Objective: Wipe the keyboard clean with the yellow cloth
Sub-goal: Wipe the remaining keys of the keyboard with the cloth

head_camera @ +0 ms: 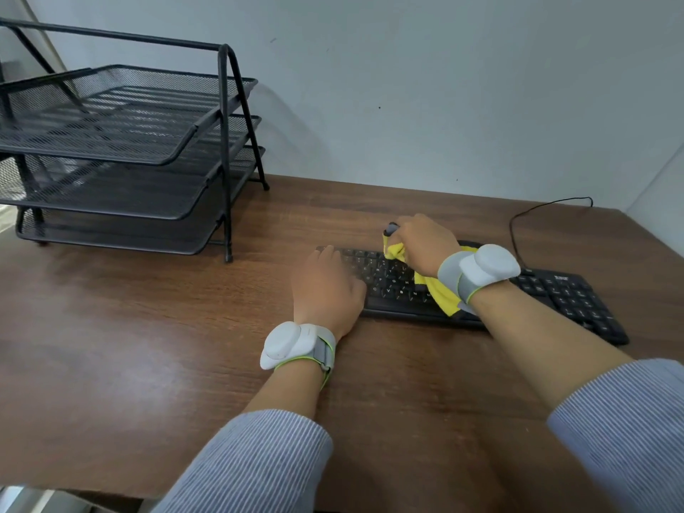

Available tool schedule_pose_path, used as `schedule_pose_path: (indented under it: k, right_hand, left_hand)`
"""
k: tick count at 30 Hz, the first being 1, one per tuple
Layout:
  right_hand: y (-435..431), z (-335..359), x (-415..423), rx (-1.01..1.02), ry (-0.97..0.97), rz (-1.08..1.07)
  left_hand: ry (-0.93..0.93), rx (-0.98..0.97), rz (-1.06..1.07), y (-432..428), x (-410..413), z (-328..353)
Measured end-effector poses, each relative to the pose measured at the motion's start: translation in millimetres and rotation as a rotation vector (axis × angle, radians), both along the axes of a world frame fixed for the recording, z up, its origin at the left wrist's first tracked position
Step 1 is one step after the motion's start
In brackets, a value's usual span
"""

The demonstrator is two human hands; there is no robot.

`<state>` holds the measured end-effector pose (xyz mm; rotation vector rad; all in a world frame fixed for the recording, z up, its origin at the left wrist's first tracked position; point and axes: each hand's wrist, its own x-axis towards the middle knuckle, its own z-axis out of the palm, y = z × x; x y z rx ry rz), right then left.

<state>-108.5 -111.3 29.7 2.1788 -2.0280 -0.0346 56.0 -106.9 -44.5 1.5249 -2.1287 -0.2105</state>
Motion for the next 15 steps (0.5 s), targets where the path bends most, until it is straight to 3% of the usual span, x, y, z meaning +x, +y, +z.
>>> schedule_pose_path:
  k: [5,10,15]
  right_hand:
    - [9.3,-7.3,0.7,-0.094,-0.084,-0.195]
    - [15.1,-11.8,22.8,-0.1,-0.219,-0.104]
    - [30.7,-11.0,-2.5,-0.116,-0.18,-0.35]
  left_hand:
    - [0.0,0.004,-0.003,1.3,0.1,1.4]
    - [-0.001,0.003,0.002,1.1,1.4,0.9]
    - [0.006,0.007,-0.005,0.9,0.5,1.5]
